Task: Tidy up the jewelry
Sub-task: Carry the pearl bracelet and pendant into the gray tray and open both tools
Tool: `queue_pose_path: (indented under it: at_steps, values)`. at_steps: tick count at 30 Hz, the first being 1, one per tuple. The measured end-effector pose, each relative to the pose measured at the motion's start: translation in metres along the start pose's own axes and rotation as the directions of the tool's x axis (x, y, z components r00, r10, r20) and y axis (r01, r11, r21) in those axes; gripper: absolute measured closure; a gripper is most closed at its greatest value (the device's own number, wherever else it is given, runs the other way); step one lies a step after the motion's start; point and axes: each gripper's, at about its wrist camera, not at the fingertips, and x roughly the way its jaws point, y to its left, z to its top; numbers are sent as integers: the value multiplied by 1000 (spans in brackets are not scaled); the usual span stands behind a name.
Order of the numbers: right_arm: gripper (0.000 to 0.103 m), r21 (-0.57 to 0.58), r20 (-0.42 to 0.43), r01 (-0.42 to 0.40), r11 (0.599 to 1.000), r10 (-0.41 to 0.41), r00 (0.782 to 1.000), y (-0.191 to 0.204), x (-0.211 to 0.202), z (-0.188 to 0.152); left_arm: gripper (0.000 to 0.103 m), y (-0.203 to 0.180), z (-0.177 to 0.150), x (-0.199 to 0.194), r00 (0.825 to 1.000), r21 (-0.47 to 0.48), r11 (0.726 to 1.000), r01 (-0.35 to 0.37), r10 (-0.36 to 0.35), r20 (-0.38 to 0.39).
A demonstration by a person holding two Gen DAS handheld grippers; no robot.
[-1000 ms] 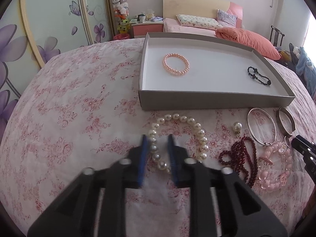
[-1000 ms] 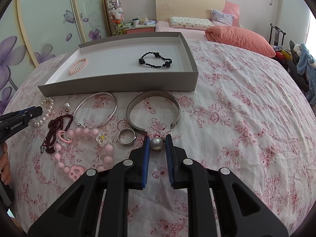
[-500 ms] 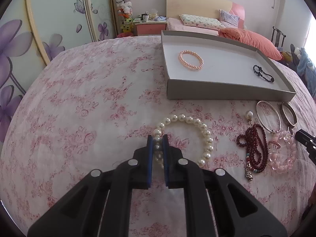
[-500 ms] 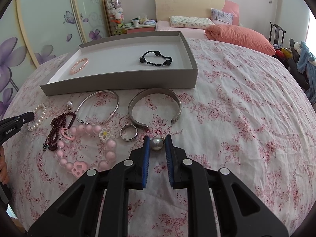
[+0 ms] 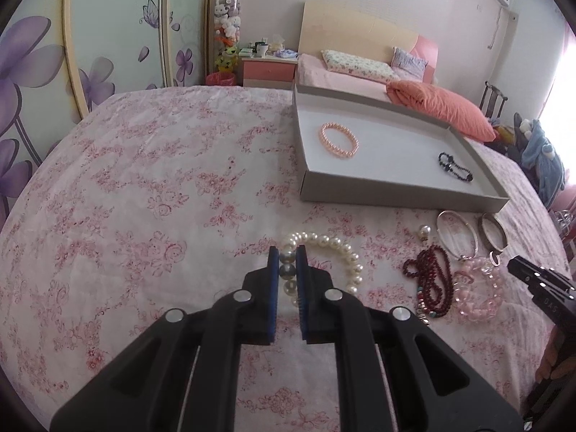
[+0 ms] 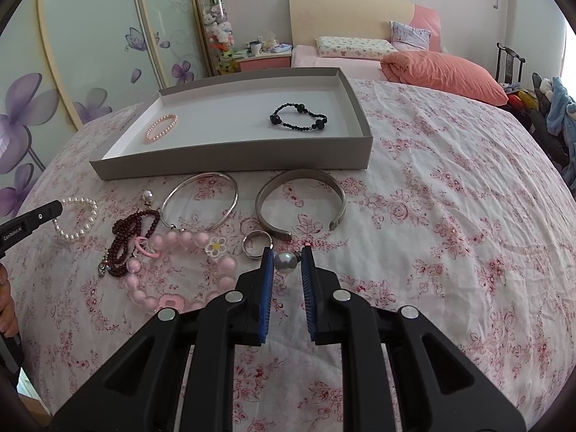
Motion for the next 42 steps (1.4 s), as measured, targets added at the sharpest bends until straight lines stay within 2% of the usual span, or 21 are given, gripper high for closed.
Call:
queue_pose_path:
  at_steps: [9,20,33,42]
  values:
    - [86,-10,50,-20,1000,21,999,5,-11,3,93,-6,3,-29,992,-17,996,89,-87,88]
    - [86,-20,100,-32,999,34,994,12,-21,6,93,-19,4,-46,982,14,991,135,-136,133]
    - [86,-45,184,-32,998,40,982,22,-36,14,93,-28,7,-57,975,42,991,129,-134,174]
    - [86,-67,292,-1,998,21,956,28,-49,28,93,-49,13,-61,971,100,992,79,-99,218]
